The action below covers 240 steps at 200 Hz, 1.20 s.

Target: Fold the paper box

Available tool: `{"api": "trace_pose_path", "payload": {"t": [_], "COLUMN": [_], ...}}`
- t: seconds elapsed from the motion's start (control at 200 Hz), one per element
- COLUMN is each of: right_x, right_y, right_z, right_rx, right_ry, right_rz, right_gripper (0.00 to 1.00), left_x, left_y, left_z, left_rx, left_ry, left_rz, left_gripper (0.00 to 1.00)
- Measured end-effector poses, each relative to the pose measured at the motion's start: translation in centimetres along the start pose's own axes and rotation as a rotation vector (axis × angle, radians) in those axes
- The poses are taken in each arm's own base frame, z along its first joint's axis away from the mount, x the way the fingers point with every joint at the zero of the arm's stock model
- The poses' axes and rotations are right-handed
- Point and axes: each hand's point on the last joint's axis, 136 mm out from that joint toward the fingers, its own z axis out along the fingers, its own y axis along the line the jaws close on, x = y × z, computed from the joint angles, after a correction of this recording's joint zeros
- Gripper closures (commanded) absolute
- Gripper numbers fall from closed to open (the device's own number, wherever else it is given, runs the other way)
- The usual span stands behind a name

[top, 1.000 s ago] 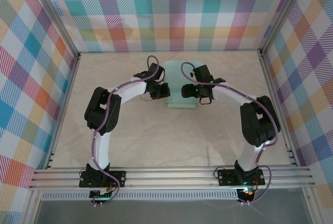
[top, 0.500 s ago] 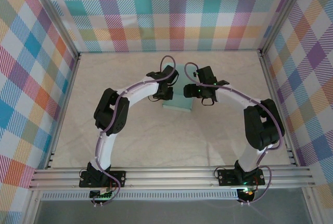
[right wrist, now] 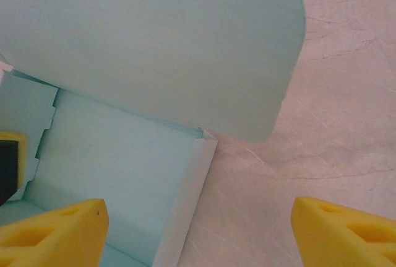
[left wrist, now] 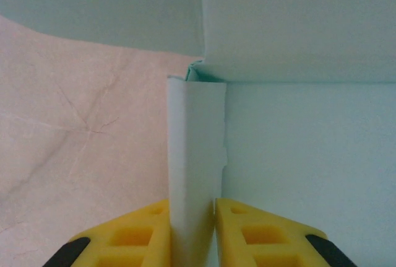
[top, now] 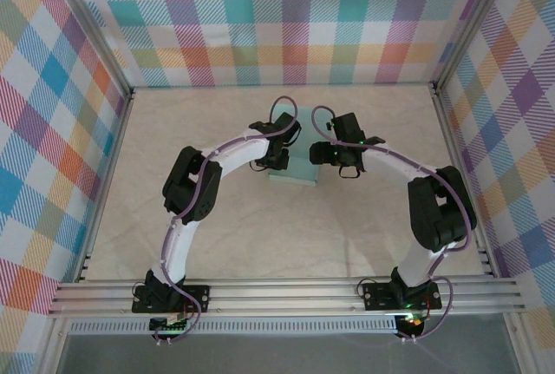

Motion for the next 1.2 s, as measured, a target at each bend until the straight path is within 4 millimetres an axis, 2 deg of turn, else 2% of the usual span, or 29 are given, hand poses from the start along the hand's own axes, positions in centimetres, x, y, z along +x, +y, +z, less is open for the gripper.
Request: {"api": "trace_pose_path", "payload": {"t": [0.2,0.28,0.475,0.66,0.805,0.95,1.1,1.2], "right_x": [-0.1,-0.1,0.0,0.1,0.0,-0.5,-1.3,-1.3], "right_y": [0.0,0.1,0.0,0.0,0.1,0.2,0.4,0.3], "right_z": [-0.2,-0.3,-0.3,-0.2,-0.5,-1.2,-1.9,-1.9], "right_rx": [-0.002,-0.003,-0.002,-0.001,-0.004,-0.011,-0.019,-0.019], "right_ry": [-0.005,-0.007,-0.005,-0.002,-0.010,-0.030,-0.061,-0.065], "right_rz": [0.000,0.000,0.000,0.002,0.007,0.013,0.018,0.021], "right_gripper": [0.22,0.22,0.23,0.23,0.23,0.23,0.23,0.23], "left_x": [0.1,0.1,-0.3,-0.6,-0.7,-0.6,0.3,0.3], "left_y": [-0.1,-0.1,0.2,1.7,2.1,2.0,2.2,2.1], "left_z": [0.1,0.1,-0.1,0.0,0.4,0.6,1.5,1.3], "left_rx": [0.006,0.006,-0.016,-0.119,-0.170,-0.164,-0.141,-0.111], "left_ry": [0.005,0.004,-0.008,-0.028,-0.034,-0.035,-0.007,-0.009], "left_rz": [0.000,-0.002,-0.002,0.016,0.033,0.026,0.012,-0.001], "left_gripper": [0.89,1.00,1.00,1.00,1.00,0.82,0.73,0.70]}}
